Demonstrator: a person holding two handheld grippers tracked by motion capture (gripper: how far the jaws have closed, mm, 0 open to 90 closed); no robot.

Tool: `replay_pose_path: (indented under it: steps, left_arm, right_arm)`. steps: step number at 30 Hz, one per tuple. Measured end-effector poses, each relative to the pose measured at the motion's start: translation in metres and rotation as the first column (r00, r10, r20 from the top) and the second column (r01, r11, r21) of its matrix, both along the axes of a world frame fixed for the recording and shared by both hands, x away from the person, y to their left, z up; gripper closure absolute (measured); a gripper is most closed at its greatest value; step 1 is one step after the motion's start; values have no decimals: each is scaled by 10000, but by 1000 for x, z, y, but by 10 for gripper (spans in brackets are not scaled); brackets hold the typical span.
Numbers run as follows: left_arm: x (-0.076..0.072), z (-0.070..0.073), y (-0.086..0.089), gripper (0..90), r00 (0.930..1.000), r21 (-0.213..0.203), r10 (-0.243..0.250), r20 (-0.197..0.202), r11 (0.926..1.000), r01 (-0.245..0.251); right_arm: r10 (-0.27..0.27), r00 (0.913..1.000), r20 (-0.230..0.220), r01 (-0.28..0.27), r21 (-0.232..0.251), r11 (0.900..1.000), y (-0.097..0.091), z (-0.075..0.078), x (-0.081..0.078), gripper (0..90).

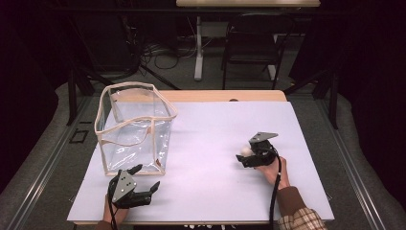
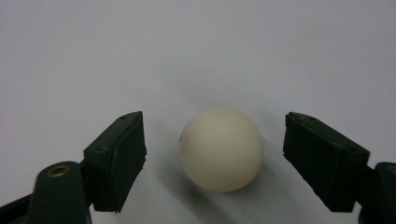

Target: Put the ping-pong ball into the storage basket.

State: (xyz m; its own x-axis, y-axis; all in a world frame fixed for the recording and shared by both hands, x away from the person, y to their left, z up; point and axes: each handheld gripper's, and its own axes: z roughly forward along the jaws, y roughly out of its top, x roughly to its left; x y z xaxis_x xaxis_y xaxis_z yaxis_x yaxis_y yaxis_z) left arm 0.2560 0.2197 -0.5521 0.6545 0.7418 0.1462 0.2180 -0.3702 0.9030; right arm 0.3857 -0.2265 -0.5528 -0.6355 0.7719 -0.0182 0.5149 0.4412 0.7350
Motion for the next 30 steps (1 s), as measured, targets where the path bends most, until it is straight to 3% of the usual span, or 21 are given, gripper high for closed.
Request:
replay_pose_path:
  steps: [11, 20, 30]
  left_arm:
    - [0, 0, 1, 160, 10000, -21, 17, 2, 10000, -17]
    - [0, 0, 0, 160, 10000, 12, 4, -1, 10000, -4]
    - [0, 0, 0, 160, 10000, 14, 12, -3, 10000, -12]
  right_arm:
    - [-194, 9998, -69, 191, -398, 9990, 1, -1, 0, 367]
    - [-247, 9997, -12, 247, -460, 9986, -1, -1, 0, 493]
    - [-162, 9999, 25, 163, -438, 9989, 0, 1, -1, 503]
